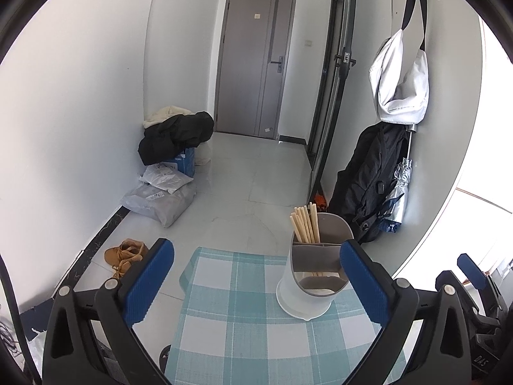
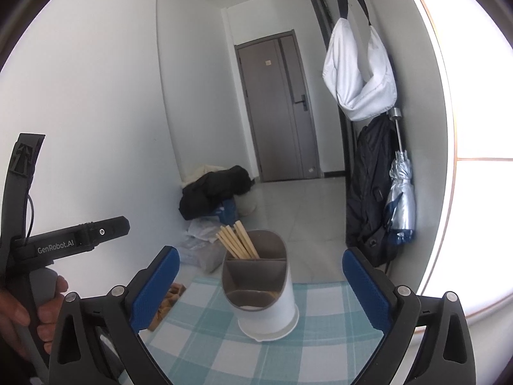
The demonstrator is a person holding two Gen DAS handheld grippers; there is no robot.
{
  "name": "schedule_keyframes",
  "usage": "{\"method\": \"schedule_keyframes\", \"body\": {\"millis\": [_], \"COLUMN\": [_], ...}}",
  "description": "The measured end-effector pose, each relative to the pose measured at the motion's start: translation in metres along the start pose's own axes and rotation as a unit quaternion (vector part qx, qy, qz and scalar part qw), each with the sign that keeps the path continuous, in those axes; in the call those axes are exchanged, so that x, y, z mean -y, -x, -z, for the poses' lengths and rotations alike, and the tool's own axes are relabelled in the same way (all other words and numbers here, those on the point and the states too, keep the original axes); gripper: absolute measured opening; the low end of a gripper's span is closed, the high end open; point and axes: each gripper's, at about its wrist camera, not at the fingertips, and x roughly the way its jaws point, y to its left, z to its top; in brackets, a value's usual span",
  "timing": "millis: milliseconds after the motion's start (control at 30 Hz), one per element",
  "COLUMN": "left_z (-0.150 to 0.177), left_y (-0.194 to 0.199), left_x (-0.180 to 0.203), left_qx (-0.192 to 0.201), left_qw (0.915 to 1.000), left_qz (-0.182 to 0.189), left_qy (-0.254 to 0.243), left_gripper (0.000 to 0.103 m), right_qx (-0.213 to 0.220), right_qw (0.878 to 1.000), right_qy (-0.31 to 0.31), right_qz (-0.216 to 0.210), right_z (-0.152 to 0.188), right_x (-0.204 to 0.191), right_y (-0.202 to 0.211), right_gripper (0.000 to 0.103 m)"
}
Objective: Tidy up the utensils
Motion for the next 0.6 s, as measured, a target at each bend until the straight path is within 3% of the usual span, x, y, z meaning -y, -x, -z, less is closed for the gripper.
{"method": "schedule_keyframes", "body": {"millis": [600], "left_z": [-0.0001], "left_y": [0.0035], "left_x": [0.0015], "left_qx": [-0.001], "left_qw": [0.9998], "left_qz": [0.020], "left_qy": [0.004], "left_gripper": [0.101], "right_qx": [0.000], "right_qw": [1.000], "right_qy": [-0.002], "right_qz": [0.004], "right_z": [-0.0004], "right_x": [0.0034], "right_y": [0.0029], "right_gripper": [0.103]}}
